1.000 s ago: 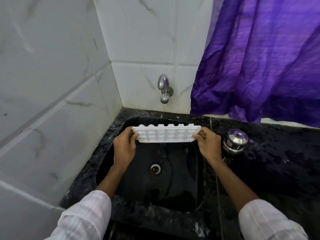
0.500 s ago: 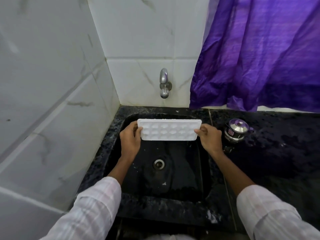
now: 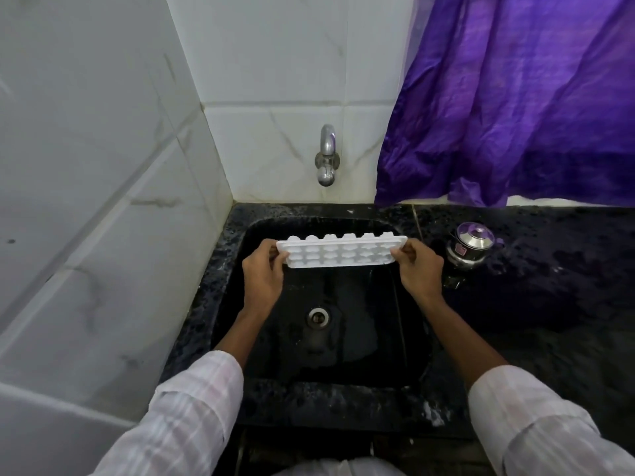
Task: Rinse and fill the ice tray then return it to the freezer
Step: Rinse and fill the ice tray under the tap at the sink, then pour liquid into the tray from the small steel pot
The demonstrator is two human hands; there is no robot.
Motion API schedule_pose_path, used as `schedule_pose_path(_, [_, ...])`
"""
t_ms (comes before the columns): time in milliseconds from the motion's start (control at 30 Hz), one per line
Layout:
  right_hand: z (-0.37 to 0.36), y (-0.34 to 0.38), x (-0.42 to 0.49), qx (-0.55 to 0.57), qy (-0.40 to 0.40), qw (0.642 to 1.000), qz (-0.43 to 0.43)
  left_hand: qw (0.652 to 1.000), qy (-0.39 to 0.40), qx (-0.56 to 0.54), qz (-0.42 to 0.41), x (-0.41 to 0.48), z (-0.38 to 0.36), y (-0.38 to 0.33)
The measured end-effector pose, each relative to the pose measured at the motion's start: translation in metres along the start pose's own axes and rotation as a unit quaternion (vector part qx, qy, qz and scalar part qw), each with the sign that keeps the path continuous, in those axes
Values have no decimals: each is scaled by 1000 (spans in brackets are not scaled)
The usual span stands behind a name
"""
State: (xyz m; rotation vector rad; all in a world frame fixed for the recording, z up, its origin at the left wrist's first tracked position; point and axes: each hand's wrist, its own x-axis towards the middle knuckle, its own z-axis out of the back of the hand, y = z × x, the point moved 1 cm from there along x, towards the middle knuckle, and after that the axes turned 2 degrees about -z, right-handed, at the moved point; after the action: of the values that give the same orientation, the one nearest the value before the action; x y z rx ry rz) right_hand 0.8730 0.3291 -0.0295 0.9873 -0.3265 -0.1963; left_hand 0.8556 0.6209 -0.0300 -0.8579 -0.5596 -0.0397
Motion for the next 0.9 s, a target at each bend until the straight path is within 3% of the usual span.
schedule_pose_path(200, [-3, 3, -6, 29, 9, 998, -46, 1000, 14, -18, 22, 2, 4, 10])
schedule_pose_path(333, [-1, 0, -13, 165, 14, 975, -147, 996, 26, -42, 73, -1, 2, 7])
schedule_pose_path(467, [19, -16, -30, 249, -43, 943, -217, 982, 63, -101, 144, -7, -15, -7])
schedule_pose_path(733, [104, -94, -49, 165, -169, 925, -299, 915, 227, -213, 258, -43, -110, -62])
schedule_pose_path(900, [163, -140, -37, 100, -169, 933, -301, 911, 268, -215, 230, -61, -159, -102])
